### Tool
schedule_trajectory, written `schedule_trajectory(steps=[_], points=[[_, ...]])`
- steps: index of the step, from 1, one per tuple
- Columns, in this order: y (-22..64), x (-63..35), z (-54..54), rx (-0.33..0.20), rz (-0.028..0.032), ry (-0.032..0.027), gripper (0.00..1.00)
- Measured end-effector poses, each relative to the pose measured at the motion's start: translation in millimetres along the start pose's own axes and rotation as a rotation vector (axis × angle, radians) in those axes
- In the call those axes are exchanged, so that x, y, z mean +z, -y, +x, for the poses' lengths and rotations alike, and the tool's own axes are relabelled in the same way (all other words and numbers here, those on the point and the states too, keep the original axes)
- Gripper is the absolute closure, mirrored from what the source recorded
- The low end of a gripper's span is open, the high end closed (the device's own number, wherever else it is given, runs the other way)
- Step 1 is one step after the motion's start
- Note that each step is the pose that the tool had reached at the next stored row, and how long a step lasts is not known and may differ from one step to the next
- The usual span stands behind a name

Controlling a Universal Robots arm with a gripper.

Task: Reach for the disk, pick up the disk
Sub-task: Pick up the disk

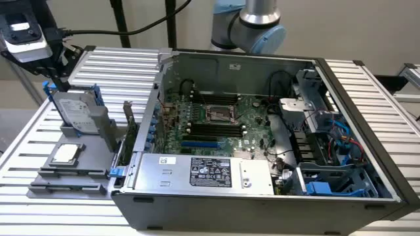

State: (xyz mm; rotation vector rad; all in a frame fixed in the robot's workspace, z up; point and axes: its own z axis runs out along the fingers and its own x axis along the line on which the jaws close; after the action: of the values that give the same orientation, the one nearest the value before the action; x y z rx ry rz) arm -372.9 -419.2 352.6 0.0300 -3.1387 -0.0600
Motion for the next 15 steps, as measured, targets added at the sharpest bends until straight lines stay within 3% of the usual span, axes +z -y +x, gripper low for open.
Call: schedule_trajectory(steps=[15], points=[[-3.0,0.1,0.6,0.000,0.0004,-0.0004,0.89]])
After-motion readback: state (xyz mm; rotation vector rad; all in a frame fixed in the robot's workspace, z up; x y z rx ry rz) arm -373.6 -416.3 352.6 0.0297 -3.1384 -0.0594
